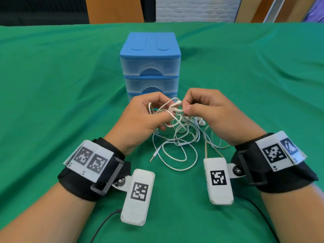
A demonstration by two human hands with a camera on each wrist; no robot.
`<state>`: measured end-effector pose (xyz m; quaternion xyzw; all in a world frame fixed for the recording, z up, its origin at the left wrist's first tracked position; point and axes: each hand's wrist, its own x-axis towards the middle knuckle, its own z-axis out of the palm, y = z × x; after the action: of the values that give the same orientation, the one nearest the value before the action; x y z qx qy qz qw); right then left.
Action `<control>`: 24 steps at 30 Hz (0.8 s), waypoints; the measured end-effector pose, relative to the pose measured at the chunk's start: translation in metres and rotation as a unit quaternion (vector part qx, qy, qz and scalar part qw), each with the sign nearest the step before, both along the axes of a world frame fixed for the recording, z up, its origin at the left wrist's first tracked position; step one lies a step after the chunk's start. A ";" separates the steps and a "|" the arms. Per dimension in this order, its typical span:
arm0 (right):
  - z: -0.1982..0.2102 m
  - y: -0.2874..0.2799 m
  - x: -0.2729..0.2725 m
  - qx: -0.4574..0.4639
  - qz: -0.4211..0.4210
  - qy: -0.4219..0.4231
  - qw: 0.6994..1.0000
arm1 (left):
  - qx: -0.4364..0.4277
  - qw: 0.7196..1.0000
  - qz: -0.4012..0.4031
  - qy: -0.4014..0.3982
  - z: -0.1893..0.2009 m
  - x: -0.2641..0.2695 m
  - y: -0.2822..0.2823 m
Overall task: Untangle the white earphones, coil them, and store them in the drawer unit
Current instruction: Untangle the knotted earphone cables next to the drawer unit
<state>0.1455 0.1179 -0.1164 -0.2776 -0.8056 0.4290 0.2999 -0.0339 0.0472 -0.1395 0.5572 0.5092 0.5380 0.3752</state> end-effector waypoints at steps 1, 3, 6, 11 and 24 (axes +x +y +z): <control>0.000 0.001 0.000 0.004 -0.014 -0.007 1.000 | 0.003 1.000 0.009 -0.014 0.000 0.001 0.000; -0.001 0.002 0.000 0.013 -0.041 -0.023 0.999 | 0.007 0.999 0.022 -0.033 0.000 0.002 0.001; -0.004 0.007 0.001 0.006 -0.098 -0.008 0.995 | 0.016 0.998 0.035 -0.049 0.000 0.001 0.001; -0.003 0.021 0.011 -0.007 -0.237 0.097 0.967 | 0.013 0.997 0.029 -0.068 -0.002 -0.001 0.002; -0.002 0.005 0.007 0.064 -0.029 -0.022 0.997 | 0.014 0.991 -0.014 -0.131 -0.002 0.000 0.001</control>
<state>0.1523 0.1226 -0.1186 -0.2901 -0.8294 0.3618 0.3115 -0.0340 0.0481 -0.1419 0.4943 0.4404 0.6079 0.4384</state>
